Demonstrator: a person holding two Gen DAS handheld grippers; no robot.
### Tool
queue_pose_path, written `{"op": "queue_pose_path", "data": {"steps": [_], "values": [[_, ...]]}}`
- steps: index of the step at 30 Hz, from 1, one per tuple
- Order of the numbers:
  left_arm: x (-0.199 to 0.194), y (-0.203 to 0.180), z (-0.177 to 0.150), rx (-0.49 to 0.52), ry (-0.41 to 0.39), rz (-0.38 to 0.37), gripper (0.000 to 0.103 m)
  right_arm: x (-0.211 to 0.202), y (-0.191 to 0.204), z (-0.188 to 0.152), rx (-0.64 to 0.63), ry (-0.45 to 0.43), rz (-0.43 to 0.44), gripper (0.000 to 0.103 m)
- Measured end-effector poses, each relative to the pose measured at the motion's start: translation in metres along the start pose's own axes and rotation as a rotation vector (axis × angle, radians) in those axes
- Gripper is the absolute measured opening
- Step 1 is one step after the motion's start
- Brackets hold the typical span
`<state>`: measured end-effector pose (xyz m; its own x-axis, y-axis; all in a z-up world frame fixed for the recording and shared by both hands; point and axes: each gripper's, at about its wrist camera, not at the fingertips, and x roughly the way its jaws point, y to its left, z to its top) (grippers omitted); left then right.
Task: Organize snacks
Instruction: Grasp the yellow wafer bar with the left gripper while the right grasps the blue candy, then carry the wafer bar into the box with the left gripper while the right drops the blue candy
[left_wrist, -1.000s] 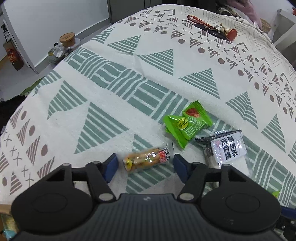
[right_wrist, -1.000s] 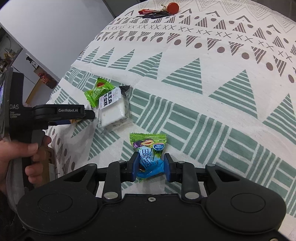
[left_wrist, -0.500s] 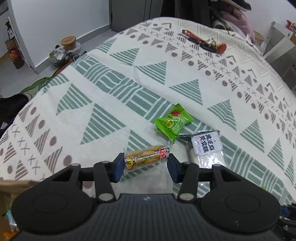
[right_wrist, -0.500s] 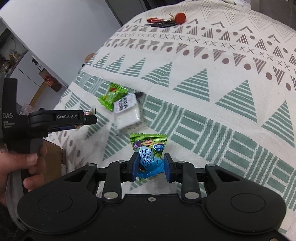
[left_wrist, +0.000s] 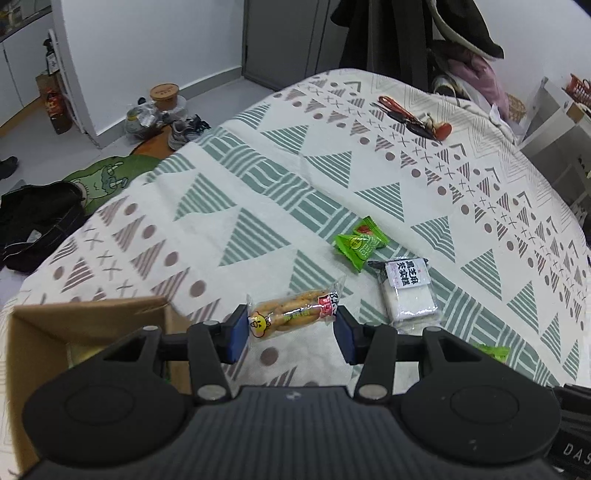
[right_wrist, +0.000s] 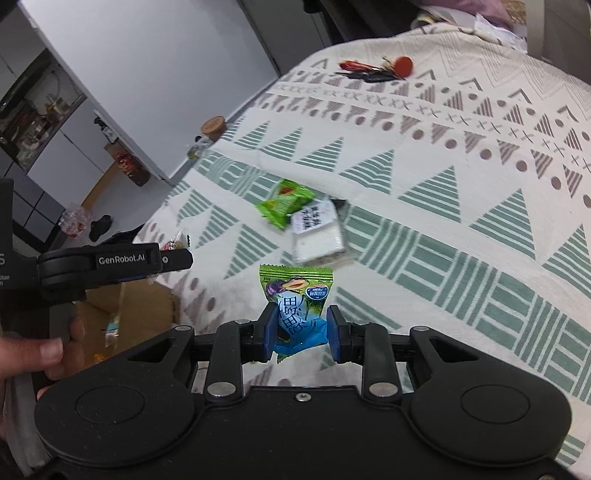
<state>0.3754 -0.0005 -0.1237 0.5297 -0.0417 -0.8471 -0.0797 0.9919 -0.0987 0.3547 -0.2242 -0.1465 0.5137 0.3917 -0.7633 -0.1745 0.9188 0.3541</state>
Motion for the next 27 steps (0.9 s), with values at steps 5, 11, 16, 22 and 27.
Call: {"op": "queue_pose_path", "data": {"steps": [5, 11, 16, 22, 27], "values": [[-0.021, 0.012, -0.007, -0.021, -0.02, 0.003, 0.048, -0.009, 0.017, -0.002, -0.023, -0.017, 0.016, 0.028], [-0.046, 0.028, -0.017, -0.062, -0.033, 0.011, 0.048, -0.019, 0.038, -0.005, -0.05, -0.034, 0.033, 0.028], [-0.065, 0.042, -0.027, -0.091, -0.041, 0.009, 0.048, -0.023, 0.057, -0.008, -0.073, -0.044, 0.051, 0.028], [-0.085, 0.062, -0.034, -0.123, -0.049, 0.012, 0.048, -0.027, 0.078, -0.012, -0.096, -0.056, 0.068, 0.028], [-0.099, 0.08, -0.035, -0.137, -0.057, 0.019, 0.048, -0.03, 0.094, -0.014, -0.114, -0.063, 0.079, 0.028]]}}
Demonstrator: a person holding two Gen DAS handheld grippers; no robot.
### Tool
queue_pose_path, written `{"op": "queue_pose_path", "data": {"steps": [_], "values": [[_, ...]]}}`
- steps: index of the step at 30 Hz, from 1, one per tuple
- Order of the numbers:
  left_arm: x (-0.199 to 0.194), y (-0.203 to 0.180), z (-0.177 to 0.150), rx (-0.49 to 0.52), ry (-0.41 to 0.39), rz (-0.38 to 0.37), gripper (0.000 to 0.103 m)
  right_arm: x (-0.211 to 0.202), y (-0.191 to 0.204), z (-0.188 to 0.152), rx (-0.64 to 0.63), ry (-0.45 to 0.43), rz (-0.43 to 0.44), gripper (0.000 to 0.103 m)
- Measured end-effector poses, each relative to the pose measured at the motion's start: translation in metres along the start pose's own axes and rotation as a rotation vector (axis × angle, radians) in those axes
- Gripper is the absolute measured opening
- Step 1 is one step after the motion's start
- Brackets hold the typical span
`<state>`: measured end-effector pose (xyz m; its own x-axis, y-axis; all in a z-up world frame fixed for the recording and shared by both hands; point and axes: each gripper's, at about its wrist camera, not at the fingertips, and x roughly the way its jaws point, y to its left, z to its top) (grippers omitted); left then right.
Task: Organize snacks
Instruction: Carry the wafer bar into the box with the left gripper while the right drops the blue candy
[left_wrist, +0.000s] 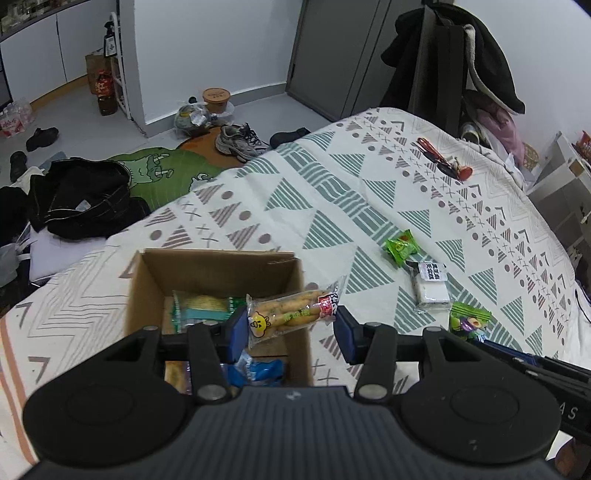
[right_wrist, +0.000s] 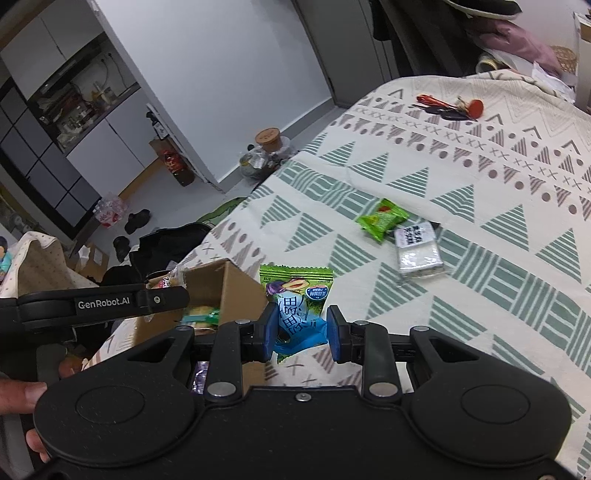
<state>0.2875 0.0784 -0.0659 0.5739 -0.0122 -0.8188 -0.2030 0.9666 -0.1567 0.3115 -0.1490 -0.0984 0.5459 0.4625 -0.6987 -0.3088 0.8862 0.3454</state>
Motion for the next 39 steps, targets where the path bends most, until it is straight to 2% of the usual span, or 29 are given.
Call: {"op": "queue_pose_path", "data": {"steps": [11, 27, 33, 39], "values": [[-0.021, 0.033, 0.001, -0.047, -0.016, 0.02, 0.048, 0.006, 0.037, 0.001, -0.056, 0.004, 0.045, 0.028], [-0.024, 0.074, -0.005, -0.135, 0.003, 0.023, 0.052, 0.03, 0.085, 0.002, -0.116, 0.034, 0.104, 0.028], [-0.028, 0.086, -0.008, -0.157, 0.005, 0.043, 0.055, 0.038, 0.097, 0.005, -0.129, 0.038, 0.118, 0.028], [-0.03, 0.093, -0.01, -0.168, 0.009, 0.059, 0.068, 0.044, 0.106, 0.01, -0.138, 0.035, 0.125, 0.03]]}}
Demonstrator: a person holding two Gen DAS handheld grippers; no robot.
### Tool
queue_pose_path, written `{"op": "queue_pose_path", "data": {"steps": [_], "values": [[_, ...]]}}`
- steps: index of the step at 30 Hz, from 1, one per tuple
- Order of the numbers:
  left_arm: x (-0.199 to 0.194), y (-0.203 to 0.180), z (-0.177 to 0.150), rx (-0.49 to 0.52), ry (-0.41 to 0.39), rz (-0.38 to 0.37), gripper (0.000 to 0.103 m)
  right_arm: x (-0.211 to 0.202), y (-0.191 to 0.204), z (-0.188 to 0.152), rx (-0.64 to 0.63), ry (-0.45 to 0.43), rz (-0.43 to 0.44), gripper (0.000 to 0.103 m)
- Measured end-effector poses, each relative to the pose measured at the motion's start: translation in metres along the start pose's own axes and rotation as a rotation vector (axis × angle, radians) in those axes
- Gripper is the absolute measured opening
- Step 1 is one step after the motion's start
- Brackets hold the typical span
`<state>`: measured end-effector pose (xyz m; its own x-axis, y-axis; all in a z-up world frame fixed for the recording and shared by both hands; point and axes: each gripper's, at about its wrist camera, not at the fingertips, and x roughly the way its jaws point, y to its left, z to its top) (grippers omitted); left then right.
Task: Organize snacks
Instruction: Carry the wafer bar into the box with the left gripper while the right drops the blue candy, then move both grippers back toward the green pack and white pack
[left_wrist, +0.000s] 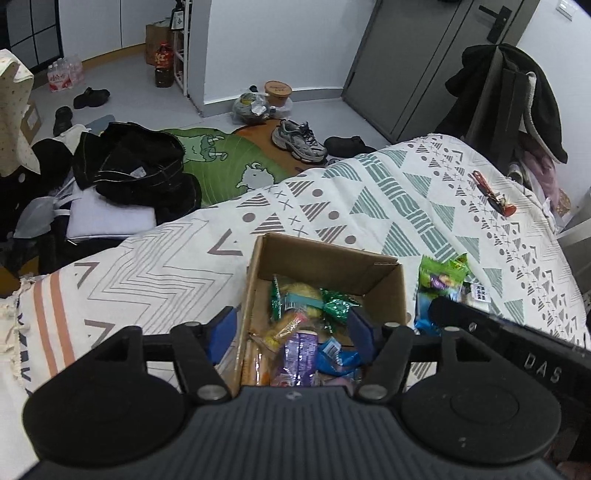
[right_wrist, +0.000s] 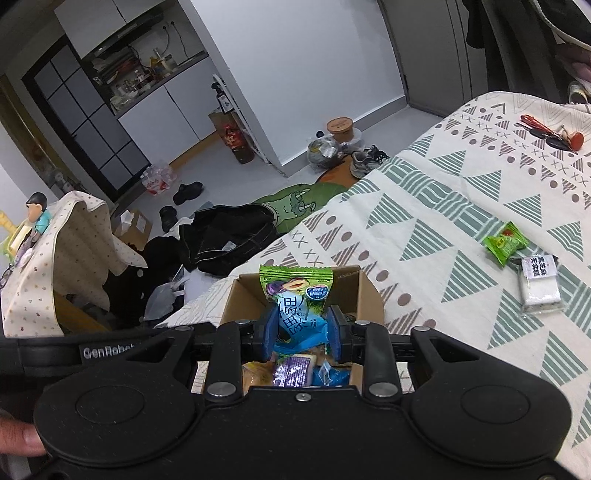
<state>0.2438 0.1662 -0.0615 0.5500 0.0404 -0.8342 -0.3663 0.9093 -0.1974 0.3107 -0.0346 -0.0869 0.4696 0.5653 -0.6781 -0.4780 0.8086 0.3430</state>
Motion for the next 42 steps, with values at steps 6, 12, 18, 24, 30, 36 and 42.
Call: {"op": "queue_pose_path", "data": {"steps": [6, 12, 18, 24, 30, 36, 42], "values": [[0.0, 0.0, -0.004, 0.001, 0.008, 0.014, 0.08, -0.002, -0.007, -0.002, 0.024, 0.002, -0.018, 0.044], [0.005, -0.003, -0.009, -0.008, 0.032, 0.037, 0.082, -0.008, -0.027, -0.01, 0.065, 0.002, -0.065, 0.062], [0.008, -0.016, -0.013, 0.007, 0.038, 0.041, 0.086, -0.018, -0.048, -0.019, 0.095, 0.0, -0.108, 0.078], [0.009, -0.036, -0.015, 0.028, 0.024, 0.009, 0.098, -0.03, -0.071, -0.024, 0.123, -0.021, -0.143, 0.089], [0.014, -0.059, -0.016, 0.057, 0.03, -0.005, 0.103, -0.039, -0.094, -0.027, 0.136, -0.021, -0.158, 0.092], [0.019, -0.079, -0.016, 0.077, 0.048, -0.03, 0.103, -0.048, -0.114, -0.026, 0.143, -0.035, -0.181, 0.097], [0.026, -0.098, -0.016, 0.093, 0.061, -0.039, 0.103, -0.053, -0.134, -0.026, 0.16, -0.039, -0.195, 0.098]]}}
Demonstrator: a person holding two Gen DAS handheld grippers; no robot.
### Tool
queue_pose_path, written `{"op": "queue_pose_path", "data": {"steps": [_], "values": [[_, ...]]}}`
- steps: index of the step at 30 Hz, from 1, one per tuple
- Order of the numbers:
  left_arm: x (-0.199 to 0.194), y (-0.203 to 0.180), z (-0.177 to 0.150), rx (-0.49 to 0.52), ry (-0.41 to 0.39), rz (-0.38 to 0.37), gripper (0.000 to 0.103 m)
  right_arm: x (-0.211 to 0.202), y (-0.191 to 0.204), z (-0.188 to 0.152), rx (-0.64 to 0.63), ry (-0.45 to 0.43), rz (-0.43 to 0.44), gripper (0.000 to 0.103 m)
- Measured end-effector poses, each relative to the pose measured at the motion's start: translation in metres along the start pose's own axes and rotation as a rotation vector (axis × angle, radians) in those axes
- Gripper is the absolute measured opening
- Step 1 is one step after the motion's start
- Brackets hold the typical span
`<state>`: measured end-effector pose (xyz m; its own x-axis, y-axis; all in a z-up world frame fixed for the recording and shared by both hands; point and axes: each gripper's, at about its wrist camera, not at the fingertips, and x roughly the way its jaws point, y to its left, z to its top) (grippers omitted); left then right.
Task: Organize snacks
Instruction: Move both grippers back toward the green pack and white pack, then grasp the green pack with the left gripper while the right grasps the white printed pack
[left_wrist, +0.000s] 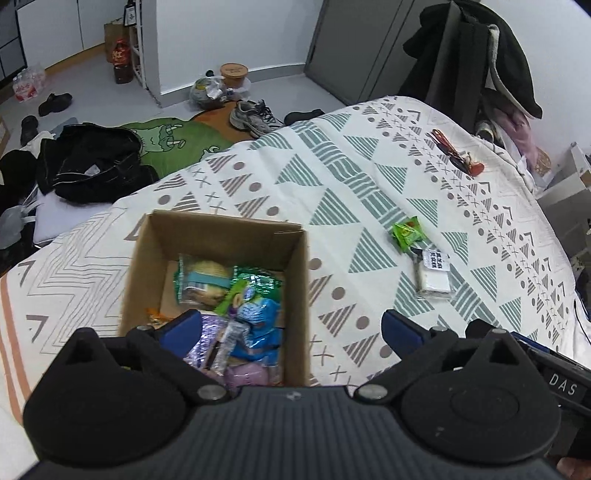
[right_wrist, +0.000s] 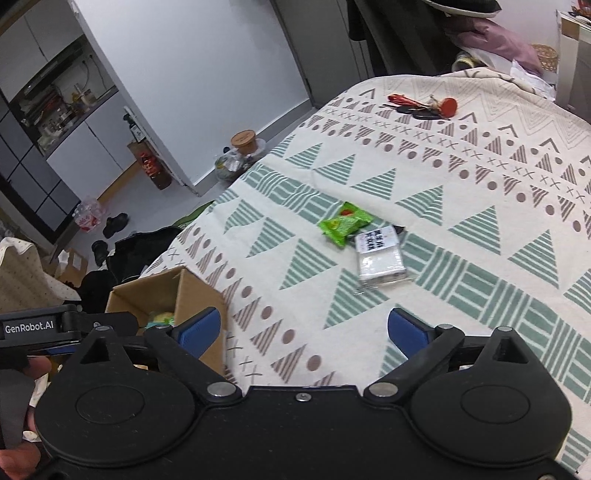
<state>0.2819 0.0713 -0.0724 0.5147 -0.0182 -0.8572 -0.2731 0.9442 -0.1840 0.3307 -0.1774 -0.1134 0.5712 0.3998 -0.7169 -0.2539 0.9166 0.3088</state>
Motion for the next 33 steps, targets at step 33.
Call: {"op": "queue_pose_path", "data": {"steps": [33], "values": [[0.104, -0.09, 0.038, 0.092, 0.065, 0.036, 0.1, 0.074, -0.078, 0.033, 0.035, 0.065, -0.05, 0.09]]}}
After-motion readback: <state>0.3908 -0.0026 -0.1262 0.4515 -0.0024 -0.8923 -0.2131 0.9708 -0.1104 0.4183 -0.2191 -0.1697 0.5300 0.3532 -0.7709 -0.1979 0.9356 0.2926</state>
